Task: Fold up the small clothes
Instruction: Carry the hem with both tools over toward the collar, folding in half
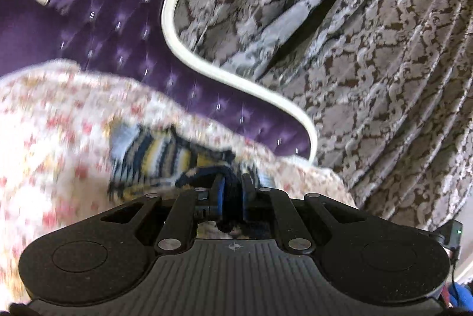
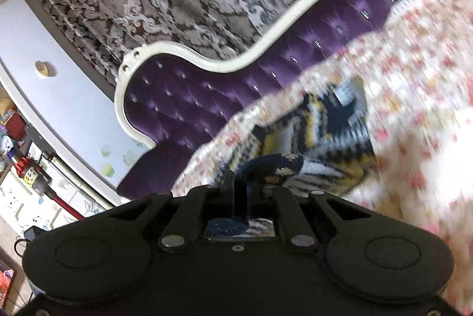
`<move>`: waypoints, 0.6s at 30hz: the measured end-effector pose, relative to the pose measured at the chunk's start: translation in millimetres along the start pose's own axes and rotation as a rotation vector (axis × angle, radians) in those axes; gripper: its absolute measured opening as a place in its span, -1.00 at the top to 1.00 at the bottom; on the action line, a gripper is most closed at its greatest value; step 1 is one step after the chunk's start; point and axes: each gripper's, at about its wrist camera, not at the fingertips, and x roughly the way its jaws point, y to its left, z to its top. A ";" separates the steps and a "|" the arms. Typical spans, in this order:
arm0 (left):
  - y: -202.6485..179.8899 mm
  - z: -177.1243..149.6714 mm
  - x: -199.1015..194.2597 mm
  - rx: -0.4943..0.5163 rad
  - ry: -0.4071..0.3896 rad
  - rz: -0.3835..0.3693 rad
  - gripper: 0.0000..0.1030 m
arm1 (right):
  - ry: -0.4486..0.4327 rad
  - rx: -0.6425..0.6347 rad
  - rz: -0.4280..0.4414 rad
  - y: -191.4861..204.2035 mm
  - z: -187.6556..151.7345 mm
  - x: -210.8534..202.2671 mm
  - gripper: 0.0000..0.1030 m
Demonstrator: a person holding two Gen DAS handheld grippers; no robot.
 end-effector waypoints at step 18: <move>18.2 2.1 80.2 0.306 0.096 0.097 -0.03 | -0.007 0.013 -0.057 -53.1 47.1 90.1 0.70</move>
